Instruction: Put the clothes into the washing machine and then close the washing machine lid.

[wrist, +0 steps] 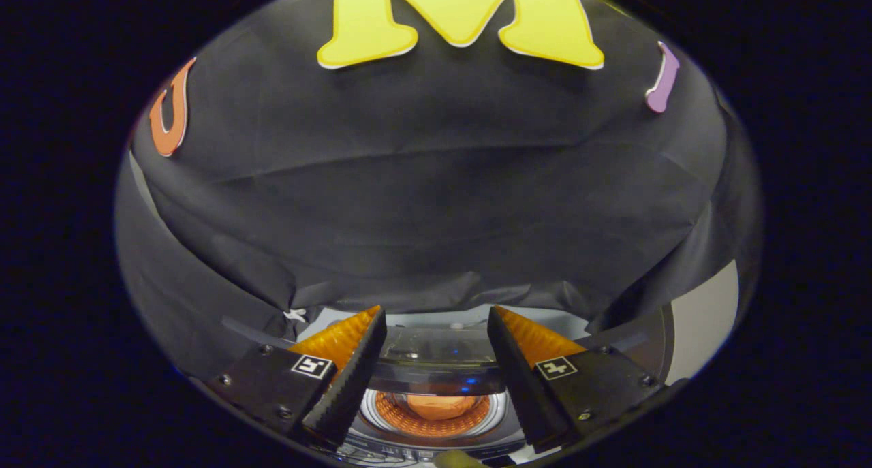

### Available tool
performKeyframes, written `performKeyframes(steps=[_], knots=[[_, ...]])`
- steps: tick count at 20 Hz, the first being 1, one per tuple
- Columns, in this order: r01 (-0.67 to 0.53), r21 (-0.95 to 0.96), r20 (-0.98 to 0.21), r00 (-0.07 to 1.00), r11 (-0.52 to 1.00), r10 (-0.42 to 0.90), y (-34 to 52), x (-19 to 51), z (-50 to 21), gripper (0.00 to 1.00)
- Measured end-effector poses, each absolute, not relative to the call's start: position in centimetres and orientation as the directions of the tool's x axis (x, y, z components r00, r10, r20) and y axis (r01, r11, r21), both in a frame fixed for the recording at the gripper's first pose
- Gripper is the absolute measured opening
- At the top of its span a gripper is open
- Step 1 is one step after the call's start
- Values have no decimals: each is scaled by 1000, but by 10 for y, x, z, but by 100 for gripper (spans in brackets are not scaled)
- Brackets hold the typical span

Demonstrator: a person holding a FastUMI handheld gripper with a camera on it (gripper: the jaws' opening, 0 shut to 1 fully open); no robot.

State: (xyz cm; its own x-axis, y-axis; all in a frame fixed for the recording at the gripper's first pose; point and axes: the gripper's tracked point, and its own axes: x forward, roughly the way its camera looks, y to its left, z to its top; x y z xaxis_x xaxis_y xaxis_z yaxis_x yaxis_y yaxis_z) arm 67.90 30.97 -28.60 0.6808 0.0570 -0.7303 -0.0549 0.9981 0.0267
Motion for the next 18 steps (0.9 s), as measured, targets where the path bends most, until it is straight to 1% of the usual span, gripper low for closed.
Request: performKeyframes(steps=[6, 18], knots=[[-59, 25, -696, 716, 998, 60, 307, 661, -284, 94], [-70, 18, -688, 723, 997, 63, 305, 615, -293, 94]])
